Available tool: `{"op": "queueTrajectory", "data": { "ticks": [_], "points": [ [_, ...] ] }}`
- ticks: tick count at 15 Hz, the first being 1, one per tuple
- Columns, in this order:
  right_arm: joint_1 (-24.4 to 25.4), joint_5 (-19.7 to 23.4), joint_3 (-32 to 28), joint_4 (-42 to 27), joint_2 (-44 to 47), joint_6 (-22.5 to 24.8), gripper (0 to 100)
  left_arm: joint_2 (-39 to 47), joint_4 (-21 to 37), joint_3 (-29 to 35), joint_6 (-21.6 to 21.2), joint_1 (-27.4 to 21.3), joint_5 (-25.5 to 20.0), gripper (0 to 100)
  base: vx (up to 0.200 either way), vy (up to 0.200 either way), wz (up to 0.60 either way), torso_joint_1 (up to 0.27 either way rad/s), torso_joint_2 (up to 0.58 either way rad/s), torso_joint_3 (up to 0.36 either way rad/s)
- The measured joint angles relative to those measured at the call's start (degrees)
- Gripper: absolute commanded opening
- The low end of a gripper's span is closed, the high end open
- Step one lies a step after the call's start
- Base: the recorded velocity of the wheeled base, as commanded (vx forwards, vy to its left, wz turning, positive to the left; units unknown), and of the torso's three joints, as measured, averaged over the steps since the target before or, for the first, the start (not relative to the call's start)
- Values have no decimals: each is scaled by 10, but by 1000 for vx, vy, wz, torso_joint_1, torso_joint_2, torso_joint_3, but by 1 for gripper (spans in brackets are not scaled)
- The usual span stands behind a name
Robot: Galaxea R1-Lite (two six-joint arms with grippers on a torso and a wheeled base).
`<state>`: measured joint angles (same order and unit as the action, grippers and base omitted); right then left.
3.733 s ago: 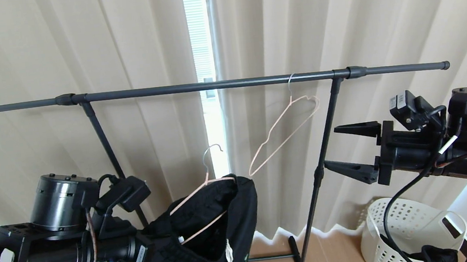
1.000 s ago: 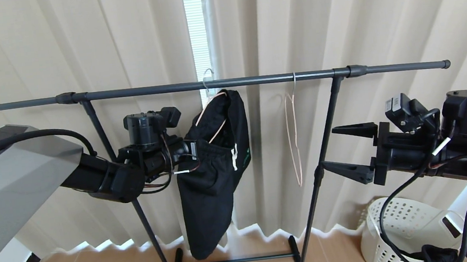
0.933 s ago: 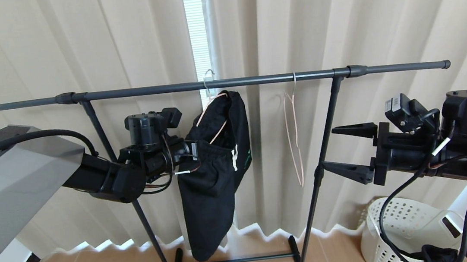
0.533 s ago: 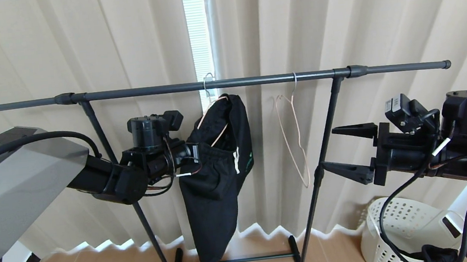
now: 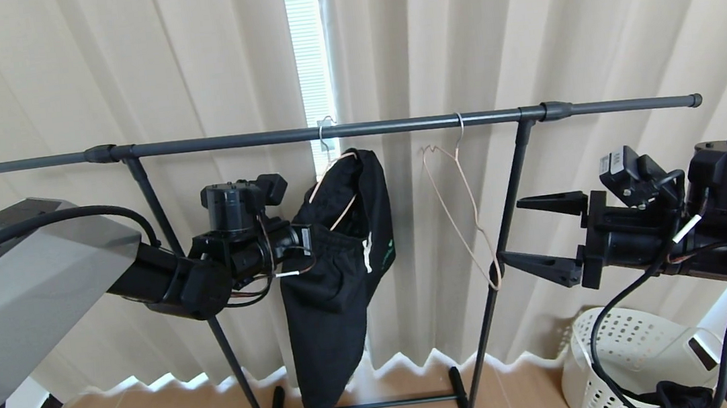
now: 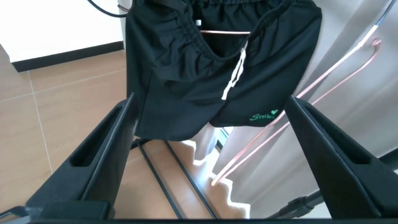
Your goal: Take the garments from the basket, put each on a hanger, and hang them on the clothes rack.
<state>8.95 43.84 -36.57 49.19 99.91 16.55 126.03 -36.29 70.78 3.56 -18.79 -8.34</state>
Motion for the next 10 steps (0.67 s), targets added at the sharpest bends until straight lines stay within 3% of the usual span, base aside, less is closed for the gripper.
{"op": "queueTrajectory", "data": {
  "ticks": [5, 10],
  "points": [
    [0, 0, 1, 0, 0, 0, 100, -5, -1, -5, 0, 0, 2, 100, 0, 0, 0, 0, 0, 0],
    [0, 0, 6, 4, -2, 1, 100, -74, 0, -80, -1, -4, 4, 100, 0, 0, 0, 0, 0, 0]
  ]
}}
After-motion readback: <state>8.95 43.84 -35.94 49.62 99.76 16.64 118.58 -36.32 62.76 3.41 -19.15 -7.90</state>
